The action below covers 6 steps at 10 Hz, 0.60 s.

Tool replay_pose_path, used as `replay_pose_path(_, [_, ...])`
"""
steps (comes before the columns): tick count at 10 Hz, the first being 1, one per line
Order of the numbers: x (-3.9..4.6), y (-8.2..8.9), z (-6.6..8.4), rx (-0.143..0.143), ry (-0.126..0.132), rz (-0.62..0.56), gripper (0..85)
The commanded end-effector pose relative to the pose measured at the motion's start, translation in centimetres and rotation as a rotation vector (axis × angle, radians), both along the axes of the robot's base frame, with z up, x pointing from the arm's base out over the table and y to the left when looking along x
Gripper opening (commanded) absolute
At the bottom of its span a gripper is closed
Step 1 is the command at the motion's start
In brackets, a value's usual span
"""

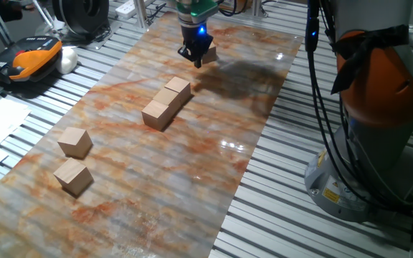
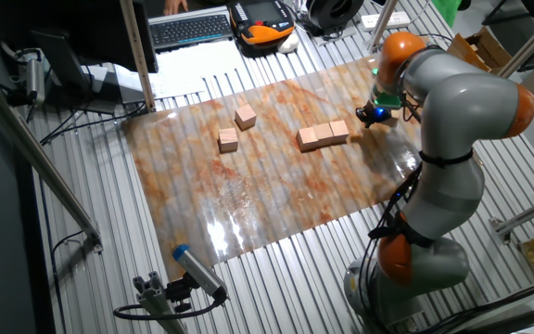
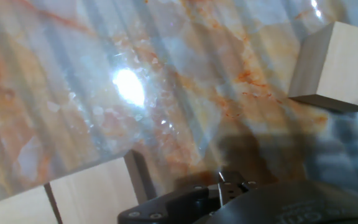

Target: Stack the blocks into a pyramid shape

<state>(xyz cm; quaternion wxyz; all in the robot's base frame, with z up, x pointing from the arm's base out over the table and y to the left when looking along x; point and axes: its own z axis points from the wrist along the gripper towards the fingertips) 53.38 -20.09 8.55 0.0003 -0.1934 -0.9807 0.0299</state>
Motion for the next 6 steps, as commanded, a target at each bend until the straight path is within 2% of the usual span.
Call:
replay_pose_path(1, [0.00,0.00,0.02,-0.008,0.009,-0.009,0.0])
replay_pose_path(2, [0.00,0.00,0.02,-0.026,0.022,-0.023,0.0])
replay_pose_path(6, [0.00,0.00,0.02,-0.029,0.021,-0.065,0.0])
